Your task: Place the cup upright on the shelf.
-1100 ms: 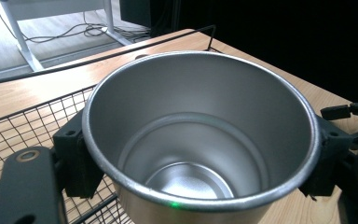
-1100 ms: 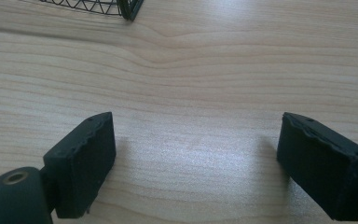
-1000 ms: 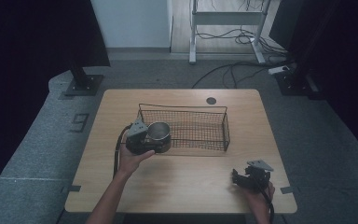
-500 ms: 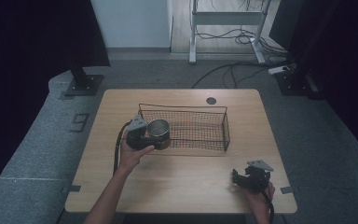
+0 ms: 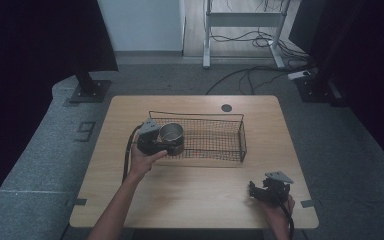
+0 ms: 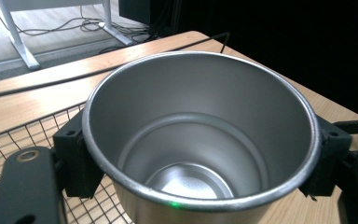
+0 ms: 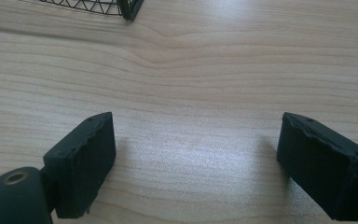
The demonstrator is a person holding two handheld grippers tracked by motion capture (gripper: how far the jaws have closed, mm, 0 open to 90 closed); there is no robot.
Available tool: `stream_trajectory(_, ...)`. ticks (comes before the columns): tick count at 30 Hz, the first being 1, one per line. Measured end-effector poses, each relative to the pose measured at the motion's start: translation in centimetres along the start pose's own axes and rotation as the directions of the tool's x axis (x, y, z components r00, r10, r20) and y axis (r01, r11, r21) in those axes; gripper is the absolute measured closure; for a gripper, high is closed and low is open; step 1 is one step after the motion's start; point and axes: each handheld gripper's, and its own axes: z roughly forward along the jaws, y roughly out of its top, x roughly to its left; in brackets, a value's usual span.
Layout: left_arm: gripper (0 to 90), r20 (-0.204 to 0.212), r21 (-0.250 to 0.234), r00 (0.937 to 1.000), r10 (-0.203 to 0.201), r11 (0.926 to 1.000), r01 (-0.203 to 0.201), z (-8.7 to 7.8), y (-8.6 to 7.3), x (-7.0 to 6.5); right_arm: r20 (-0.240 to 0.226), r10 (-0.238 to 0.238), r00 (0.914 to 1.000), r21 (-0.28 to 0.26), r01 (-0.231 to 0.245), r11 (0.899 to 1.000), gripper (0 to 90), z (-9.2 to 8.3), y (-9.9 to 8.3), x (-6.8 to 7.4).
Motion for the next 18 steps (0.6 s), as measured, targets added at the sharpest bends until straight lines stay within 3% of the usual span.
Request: stream_trajectory(18, 18.9, -0.008, 0.021, 0.9999, 0.011, 0.9997, -0.011, 1.3, 1.0, 0.7, 0.0, 0.002, 1.0, 0.001, -0.002, 1.0, 11.5, 0.0, 0.0, 0.0)
